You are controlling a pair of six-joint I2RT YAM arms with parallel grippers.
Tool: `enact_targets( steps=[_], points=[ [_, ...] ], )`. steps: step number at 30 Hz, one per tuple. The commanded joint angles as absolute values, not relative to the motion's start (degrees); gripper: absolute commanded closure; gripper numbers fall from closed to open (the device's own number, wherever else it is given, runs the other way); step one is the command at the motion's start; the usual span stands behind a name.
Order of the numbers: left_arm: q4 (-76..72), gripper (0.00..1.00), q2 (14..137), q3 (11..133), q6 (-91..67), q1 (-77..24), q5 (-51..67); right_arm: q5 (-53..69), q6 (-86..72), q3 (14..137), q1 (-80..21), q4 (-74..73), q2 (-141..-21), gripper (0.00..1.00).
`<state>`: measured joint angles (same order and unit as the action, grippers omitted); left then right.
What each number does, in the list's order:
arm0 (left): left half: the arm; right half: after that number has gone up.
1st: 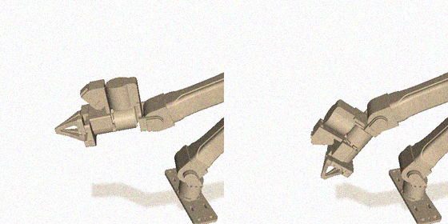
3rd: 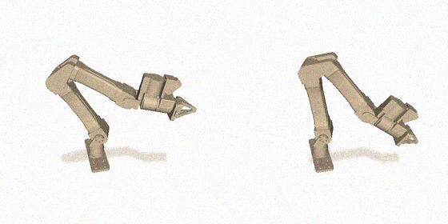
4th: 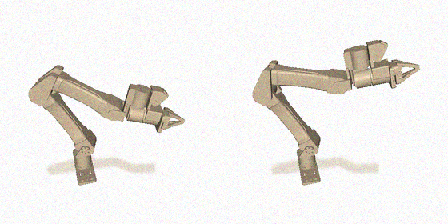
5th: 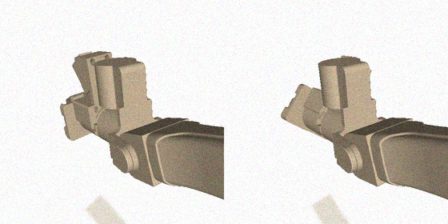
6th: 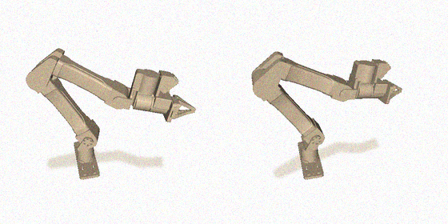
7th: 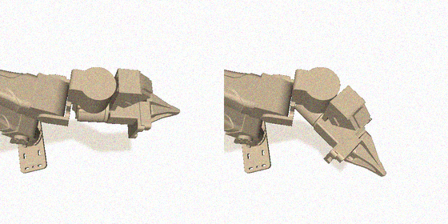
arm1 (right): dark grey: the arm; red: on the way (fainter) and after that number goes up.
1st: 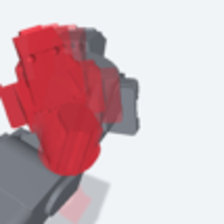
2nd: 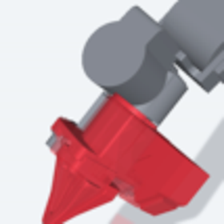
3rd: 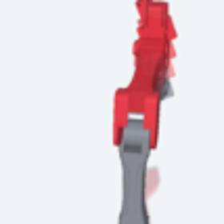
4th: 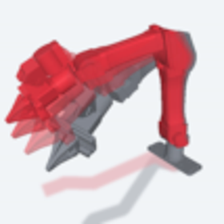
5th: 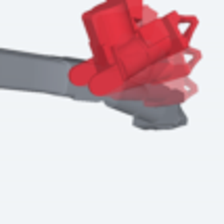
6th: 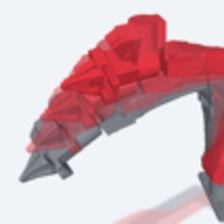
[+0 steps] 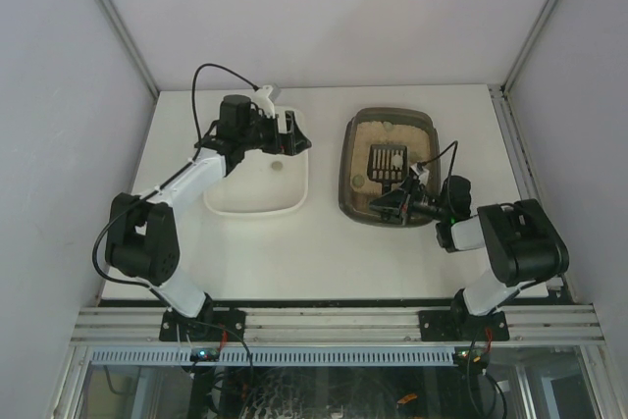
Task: Clean the litter box
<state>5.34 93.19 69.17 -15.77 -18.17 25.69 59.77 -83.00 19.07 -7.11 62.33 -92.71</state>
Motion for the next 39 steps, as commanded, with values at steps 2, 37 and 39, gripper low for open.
enact_targets(
  steps=[2,37,39],
  points=[
    [7.48,0.00,90.57,71.46,-13.04,-17.58,24.76,59.15,-72.44,24.34,-7.09,45.83,-84.99,1.00],
    [28.69,0.00,88.28,78.13,-16.90,2.91,-4.52,-38.81,-23.67,135.86,-62.33,-77.99,-132.41,1.00],
    [28.53,0.00,88.44,78.49,-16.70,2.98,-3.78,-40.05,-23.77,134.73,-62.24,-76.73,-131.31,1.00]
  ],
)
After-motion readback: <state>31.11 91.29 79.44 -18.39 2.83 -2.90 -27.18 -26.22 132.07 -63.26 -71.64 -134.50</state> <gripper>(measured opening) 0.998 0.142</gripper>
